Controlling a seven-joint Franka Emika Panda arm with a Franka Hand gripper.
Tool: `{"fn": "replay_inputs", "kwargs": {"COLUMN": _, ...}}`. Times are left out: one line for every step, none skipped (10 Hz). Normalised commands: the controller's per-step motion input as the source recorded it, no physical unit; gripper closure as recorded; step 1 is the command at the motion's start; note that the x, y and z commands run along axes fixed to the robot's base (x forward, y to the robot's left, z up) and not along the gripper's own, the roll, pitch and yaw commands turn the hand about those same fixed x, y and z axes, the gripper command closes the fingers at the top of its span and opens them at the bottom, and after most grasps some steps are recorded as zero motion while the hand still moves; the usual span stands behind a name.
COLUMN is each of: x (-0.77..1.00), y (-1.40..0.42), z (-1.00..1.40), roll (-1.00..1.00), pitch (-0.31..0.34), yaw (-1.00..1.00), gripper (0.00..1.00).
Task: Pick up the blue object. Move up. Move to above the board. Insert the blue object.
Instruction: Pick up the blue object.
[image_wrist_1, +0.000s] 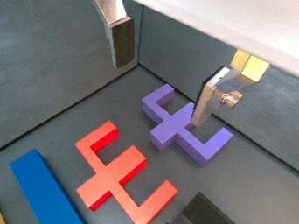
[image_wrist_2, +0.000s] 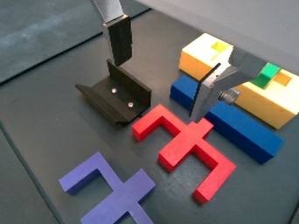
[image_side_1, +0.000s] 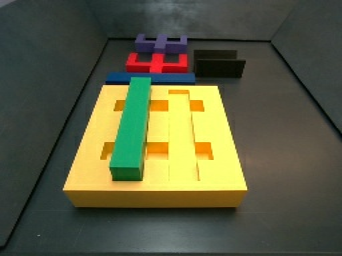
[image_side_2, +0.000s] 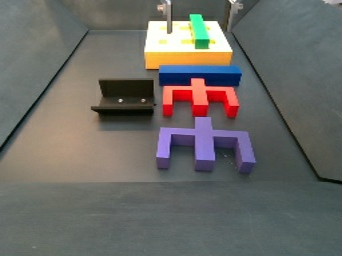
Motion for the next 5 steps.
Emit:
{"fn": "replay_inputs", "kwargs": {"x": 0.00, "y": 0.00, "z": -0.02, "roll": 0.00, "pitch": 0.000, "yaw": 0.00, "gripper": 0.00}}
{"fn": "replay_inputs", "kwargs": {"x": 0.00, "y": 0.00, "z": -0.12, "roll": 0.00, "pitch": -0.033, "yaw": -0.05, "gripper": 0.00}}
{"fn": "replay_inputs", "kwargs": {"x": 0.00, "y": -0.03, "z": -0.25, "roll": 0.00, "pitch": -0.119, "yaw": -0.29, "gripper": 0.00}}
{"fn": "replay_inputs", "kwargs": {"x": -0.06, "y": -0.24, "z": -0.41, "roll": -0.04, "pitch": -0.274, "yaw": -0.60, "gripper": 0.00}}
{"fn": "replay_inputs", "kwargs": {"x": 0.00, "y": -0.12, "z": -0.37, "roll": -0.15, "pitch": -0.307, "yaw": -0.80, "gripper": 0.00}}
